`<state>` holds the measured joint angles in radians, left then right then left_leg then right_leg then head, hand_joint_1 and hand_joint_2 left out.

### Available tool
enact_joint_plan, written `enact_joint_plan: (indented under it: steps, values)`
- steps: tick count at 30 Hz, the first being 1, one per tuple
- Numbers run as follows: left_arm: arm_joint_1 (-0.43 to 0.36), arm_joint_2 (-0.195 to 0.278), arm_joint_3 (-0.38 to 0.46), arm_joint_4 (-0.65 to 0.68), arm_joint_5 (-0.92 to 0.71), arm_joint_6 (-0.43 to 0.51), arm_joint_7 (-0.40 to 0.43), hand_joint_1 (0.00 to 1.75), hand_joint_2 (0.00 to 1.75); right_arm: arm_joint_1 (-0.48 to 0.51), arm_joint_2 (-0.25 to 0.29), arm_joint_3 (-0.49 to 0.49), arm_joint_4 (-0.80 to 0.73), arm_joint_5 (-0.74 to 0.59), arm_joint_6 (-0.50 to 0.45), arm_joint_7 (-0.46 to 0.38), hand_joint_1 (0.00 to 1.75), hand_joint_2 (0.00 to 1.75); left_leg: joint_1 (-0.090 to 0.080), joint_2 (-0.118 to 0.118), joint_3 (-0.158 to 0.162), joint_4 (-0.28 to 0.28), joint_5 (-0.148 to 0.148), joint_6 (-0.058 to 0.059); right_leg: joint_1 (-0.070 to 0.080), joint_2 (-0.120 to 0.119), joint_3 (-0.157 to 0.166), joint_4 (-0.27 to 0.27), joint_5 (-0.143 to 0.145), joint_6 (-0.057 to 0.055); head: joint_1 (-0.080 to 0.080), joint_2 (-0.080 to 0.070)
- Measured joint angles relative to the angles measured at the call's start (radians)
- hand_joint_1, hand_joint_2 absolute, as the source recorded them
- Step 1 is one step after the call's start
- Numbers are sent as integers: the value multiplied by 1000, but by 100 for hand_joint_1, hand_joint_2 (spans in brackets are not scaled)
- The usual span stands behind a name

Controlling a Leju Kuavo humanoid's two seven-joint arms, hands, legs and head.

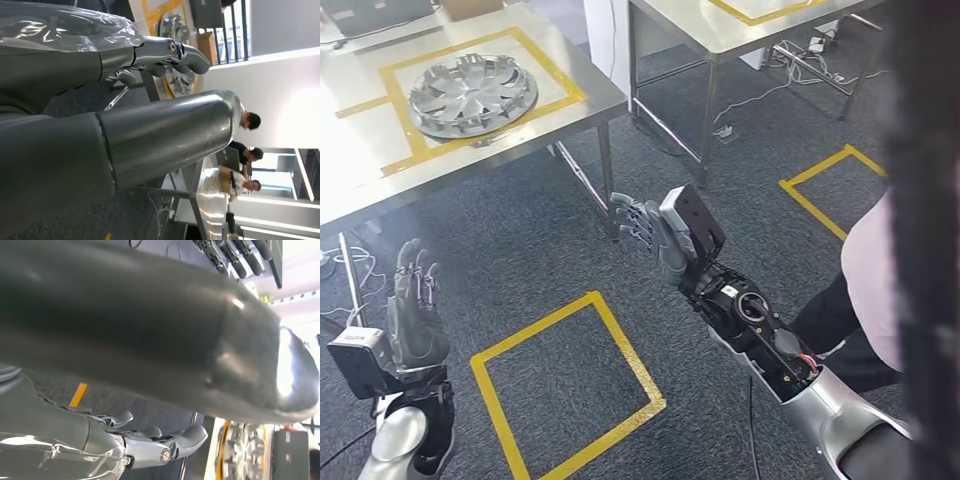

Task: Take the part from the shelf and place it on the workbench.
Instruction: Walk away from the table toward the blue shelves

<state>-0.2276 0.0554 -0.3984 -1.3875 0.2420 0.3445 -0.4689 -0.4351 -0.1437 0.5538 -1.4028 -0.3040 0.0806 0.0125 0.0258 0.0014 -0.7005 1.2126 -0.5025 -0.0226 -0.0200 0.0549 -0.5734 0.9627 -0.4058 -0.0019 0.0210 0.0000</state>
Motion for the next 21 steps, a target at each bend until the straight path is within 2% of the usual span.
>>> enact_joint_plan:
  steps: [2, 3, 4, 6, 7, 9, 10, 11, 12, 13, 14, 15, 16, 18, 19, 20, 21]
  values:
    - [-1, 2, 0, 0, 0, 0, 0, 0, 0, -1, 0, 0, 0, 0, 0, 0, 0, 0, 0, -34, 60, -152, 79, 12, 2, 21, 1, 1, -2, 3, -2, 0]
    - [-1, 2, 0, -1, 0, 0, 0, 0, 0, -2, 0, 0, 0, 0, 0, 0, 0, 0, 0, -49, 83, -208, 101, 14, 3, 31, -1, 2, -3, 7, -3, 0]
    - [-1, 3, 0, -1, 0, 0, 0, 0, 0, -2, 0, 0, 0, 0, 0, 0, 0, 0, -2, -60, 95, -238, 109, 16, 2, 39, -3, 1, -3, 12, -3, 0]
    - [-1, 3, 0, -3, 0, 0, 1, 0, 0, -2, 0, 0, -1, 0, 0, 0, 0, 0, -6, -49, 99, -248, 108, 19, -2, 56, -7, -4, -1, 26, -2, 0]
    - [-2, 3, 0, -4, 0, 0, 1, 0, 0, -1, 0, 0, -1, 0, 0, 0, 0, 0, -6, -40, 102, -251, 109, 24, -4, 52, -9, -2, -3, 32, -1, 0]
    - [-3, 2, 0, -6, -1, 0, 1, 0, 0, -2, -1, -1, -2, 0, 0, 0, 0, 0, -4, -20, 108, -258, 112, 35, -2, 9, -34, 55, -39, 41, 9, 0]
    - [-3, 2, 0, -6, -1, 0, 1, 0, 0, -2, -1, -1, -3, 0, 0, 0, 0, 0, -5, -10, 110, -259, 111, 39, -1, -20, -61, 117, -72, 43, 17, 0]
    - [-2, 2, 0, -6, -1, 0, 1, 0, 0, -2, -1, -1, -3, 0, 0, 0, 0, 0, -8, -1, 111, -259, 110, 43, 0, -38, -95, 191, -108, 46, 24, 0]
    - [-1, 2, 0, -6, -1, 0, 1, 0, 0, -1, -1, 0, -3, 0, 0, 0, 0, 0, -10, 9, 111, -259, 109, 45, 0, -44, -127, 256, -133, 48, 29, 0]
    - [0, 2, 0, -6, -1, 0, 1, 0, 0, 1, -1, 0, -3, 0, 0, 0, 0, 0, -12, 19, 112, -259, 107, 47, 0, -47, -145, 295, -142, 49, 32, 0]
    - [0, 1, 0, -6, -1, -1, 1, 0, 0, 1, -1, 1, -3, 0, 0, 0, 0, 0, -14, 28, 114, -259, 106, 47, 0, -48, -143, 292, -130, 48, 35, 0]
    - [0, 1, 0, -6, -1, -1, 1, 0, 0, 1, -1, 0, -3, 0, 0, 0, 0, 0, -16, 37, 117, -258, 104, 47, 1, -52, -120, 248, -101, 45, 39, 0]
    - [0, 1, 0, -6, -1, -1, 1, 0, 0, 1, -1, 0, -4, 0, 0, 0, 0, 0, -18, 46, 122, -258, 101, 46, 3, -63, -80, 172, -62, 39, 44, 0]
    - [0, 2, 0, -6, 0, -1, 1, 0, 0, -1, -1, 0, -5, 0, -1, 0, 0, 0, -24, 61, 130, -257, 95, 41, 14, -97, -11, 36, -13, 23, 50, 0]
    - [0, 2, 0, -6, -1, -1, 1, 0, 0, -2, -1, 0, -6, 0, 0, 0, 0, 0, -26, 69, 132, -256, 93, 38, 19, -106, 5, 3, -6, 15, 50, 0]
    - [0, 1, 0, -6, -1, -1, 1, 0, 0, -3, -1, 0, -7, 0, 0, 0, 0, 0, -28, 77, 133, -256, 92, 35, 24, -106, 6, -6, -8, 9, 48, 0]
    - [-1, 1, 0, -7, -1, -1, 2, 0, 0, -3, -2, 0, -7, -1, 0, 1, 0, 0, -29, 86, 134, -257, 91, 31, 23, -95, 5, -8, -5, 4, 47, 0]
